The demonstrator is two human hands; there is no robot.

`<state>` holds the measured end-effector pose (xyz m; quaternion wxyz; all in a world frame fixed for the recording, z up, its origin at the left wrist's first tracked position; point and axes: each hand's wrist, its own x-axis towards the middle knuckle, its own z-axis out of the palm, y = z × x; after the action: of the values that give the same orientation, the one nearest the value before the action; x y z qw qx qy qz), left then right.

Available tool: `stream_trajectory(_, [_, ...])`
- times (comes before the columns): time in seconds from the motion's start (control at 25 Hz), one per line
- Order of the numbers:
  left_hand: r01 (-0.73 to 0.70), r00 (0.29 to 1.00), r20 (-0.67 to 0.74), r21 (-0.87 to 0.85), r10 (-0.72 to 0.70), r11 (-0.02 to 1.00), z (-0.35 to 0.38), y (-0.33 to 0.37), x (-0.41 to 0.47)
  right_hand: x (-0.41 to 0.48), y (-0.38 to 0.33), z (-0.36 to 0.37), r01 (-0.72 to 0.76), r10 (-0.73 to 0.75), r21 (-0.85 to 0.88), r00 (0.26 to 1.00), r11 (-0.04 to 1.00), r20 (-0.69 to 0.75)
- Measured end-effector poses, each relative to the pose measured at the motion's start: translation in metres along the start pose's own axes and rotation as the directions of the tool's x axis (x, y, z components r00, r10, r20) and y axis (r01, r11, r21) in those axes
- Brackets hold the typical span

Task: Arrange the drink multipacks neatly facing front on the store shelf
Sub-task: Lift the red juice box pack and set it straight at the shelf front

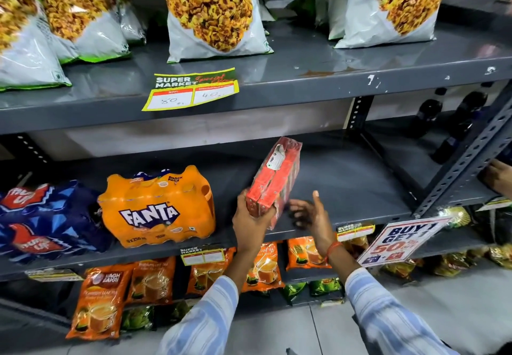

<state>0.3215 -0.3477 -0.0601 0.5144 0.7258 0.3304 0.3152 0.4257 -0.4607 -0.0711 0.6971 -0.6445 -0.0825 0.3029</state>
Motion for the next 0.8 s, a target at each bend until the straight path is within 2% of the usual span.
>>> stream_trajectory(0.12, [0.044, 0.984, 0.175, -0.017, -0.040, 0.999, -0.025, -0.009, 0.013, 0.021, -0.018, -0.007, 0.118, -0.128, -0.050, 0.951, 0.992, -0.281])
stream_trajectory(0.16, [0.069, 0.968, 0.244, -0.019, -0.062, 0.997, -0.033, -0.011, 0.019, 0.030, -0.024, -0.012, 0.151, -0.176, -0.106, 0.937, 0.983, -0.302])
stream_trajectory(0.24, [0.083, 0.929, 0.363, -0.021, -0.070, 0.996, -0.051, -0.014, 0.029, 0.045, -0.033, -0.017, 0.188, -0.234, -0.196, 0.939, 0.962, -0.251])
stream_trajectory(0.32, [0.056, 0.899, 0.437, -0.021, -0.041, 0.998, -0.059, -0.014, 0.031, 0.055, -0.038, -0.019, 0.151, -0.176, -0.138, 0.966, 0.979, -0.190])
stream_trajectory(0.4, [0.069, 0.927, 0.370, -0.017, -0.058, 0.997, -0.056, -0.014, 0.022, 0.058, -0.035, -0.019, 0.141, -0.149, -0.052, 0.966, 0.989, -0.209])
stream_trajectory(0.48, [0.123, 0.980, 0.164, -0.038, -0.115, 0.992, -0.047, -0.020, 0.006, 0.053, -0.029, -0.013, 0.201, -0.209, -0.057, 0.933, 0.978, -0.293])
stream_trajectory(0.56, [0.195, 0.980, -0.018, -0.083, -0.198, 0.977, -0.041, -0.029, -0.009, 0.041, -0.010, -0.008, 0.251, -0.287, -0.145, 0.896, 0.957, -0.338])
stream_trajectory(0.8, [0.168, 0.961, -0.208, -0.085, -0.182, 0.982, -0.044, -0.038, -0.019, 0.002, 0.002, 0.006, 0.202, -0.282, -0.242, 0.887, 0.949, -0.367])
